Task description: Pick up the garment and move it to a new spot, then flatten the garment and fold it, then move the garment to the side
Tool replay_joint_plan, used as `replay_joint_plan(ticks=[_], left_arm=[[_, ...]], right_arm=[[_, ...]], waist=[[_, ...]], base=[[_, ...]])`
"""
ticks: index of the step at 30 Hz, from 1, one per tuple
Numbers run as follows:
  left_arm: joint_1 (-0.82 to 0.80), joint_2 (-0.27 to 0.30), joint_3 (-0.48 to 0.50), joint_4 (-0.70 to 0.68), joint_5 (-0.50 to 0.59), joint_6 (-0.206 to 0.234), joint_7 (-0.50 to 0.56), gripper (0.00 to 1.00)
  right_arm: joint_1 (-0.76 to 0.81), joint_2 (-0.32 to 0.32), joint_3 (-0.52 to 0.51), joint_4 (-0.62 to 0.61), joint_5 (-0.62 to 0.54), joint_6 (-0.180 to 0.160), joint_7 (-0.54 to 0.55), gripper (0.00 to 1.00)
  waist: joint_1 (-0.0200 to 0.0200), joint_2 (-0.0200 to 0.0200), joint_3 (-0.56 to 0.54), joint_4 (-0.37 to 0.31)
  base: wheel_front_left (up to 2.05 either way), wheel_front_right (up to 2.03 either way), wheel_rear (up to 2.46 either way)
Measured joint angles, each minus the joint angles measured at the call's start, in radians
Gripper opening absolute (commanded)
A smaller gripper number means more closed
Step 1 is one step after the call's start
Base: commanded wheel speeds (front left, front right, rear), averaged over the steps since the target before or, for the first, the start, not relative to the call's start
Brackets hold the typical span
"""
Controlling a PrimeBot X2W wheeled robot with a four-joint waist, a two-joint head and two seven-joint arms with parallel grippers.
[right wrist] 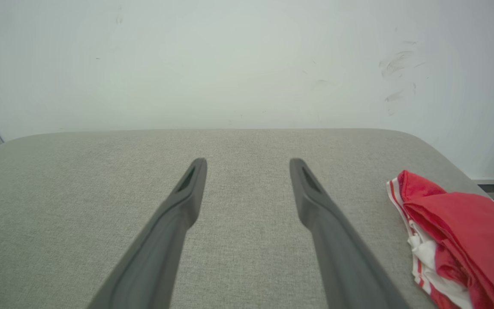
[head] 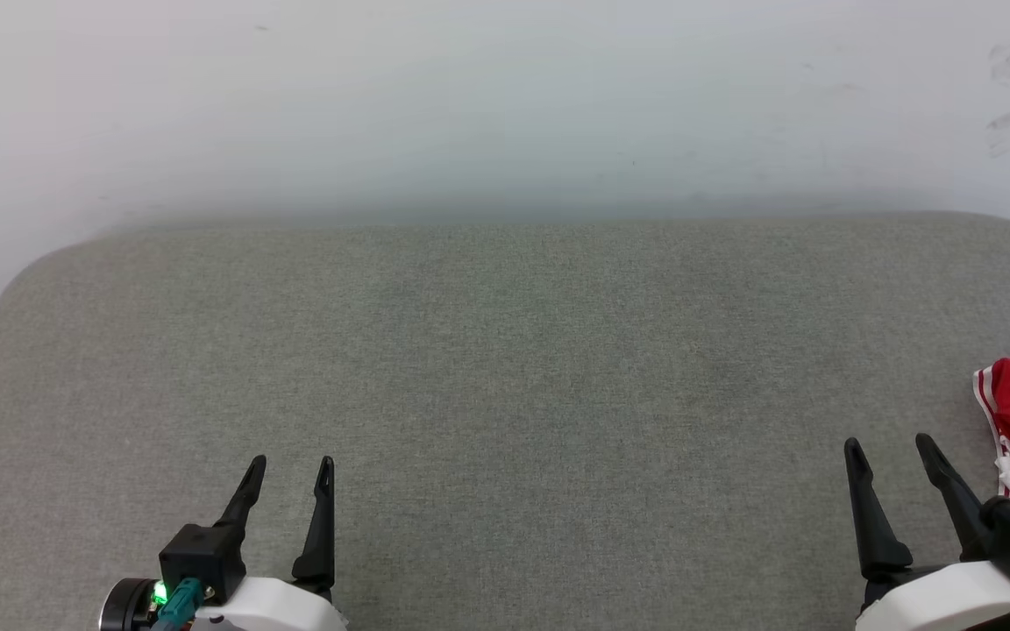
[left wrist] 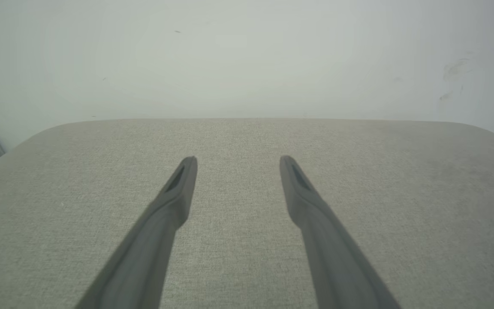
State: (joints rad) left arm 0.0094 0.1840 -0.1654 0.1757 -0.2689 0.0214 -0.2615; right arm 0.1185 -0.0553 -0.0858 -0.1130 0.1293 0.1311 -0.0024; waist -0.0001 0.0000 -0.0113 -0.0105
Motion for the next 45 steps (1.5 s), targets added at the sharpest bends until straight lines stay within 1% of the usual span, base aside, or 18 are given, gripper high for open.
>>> replay_joint_plan(ticks=[19,20,25,45], left_arm=[[-0.015,0.003,0.003,0.021,-0.009,-0.007,0.0,1.0],[-0.014,0.002,0.003,0.023,-0.009,-0.008,0.0,0.0],[0.012,-0.013,0.001,0.063,-0.027,-0.01,0.013,0.0],[-0.008,-0.042,0.072,0.066,-0.359,-0.043,0.103,0.0]], right_arm=[[-0.012,-0.009,0.009,0.041,0.008,0.0,-0.023,1.0],[-0.011,-0.009,0.009,0.044,0.009,0.0,-0.023,0.0],[0.005,-0.003,0.009,0.091,0.028,0.0,-0.02,0.0],[-0.038,-0.002,0.001,0.157,0.397,0.0,0.013,0.0]], waist=[[0.0001,0.0,0.008,-0.002],[0.0001,0.0,0.009,-0.001],[0.0002,0.0,0.009,-0.001],[0.0002,0.0,0.01,0.0]], base=[[0.0,0.0,0.0],[0.0,0.0,0.0],[0.0,0.0,0.0],[0.0,0.0,0.0]])
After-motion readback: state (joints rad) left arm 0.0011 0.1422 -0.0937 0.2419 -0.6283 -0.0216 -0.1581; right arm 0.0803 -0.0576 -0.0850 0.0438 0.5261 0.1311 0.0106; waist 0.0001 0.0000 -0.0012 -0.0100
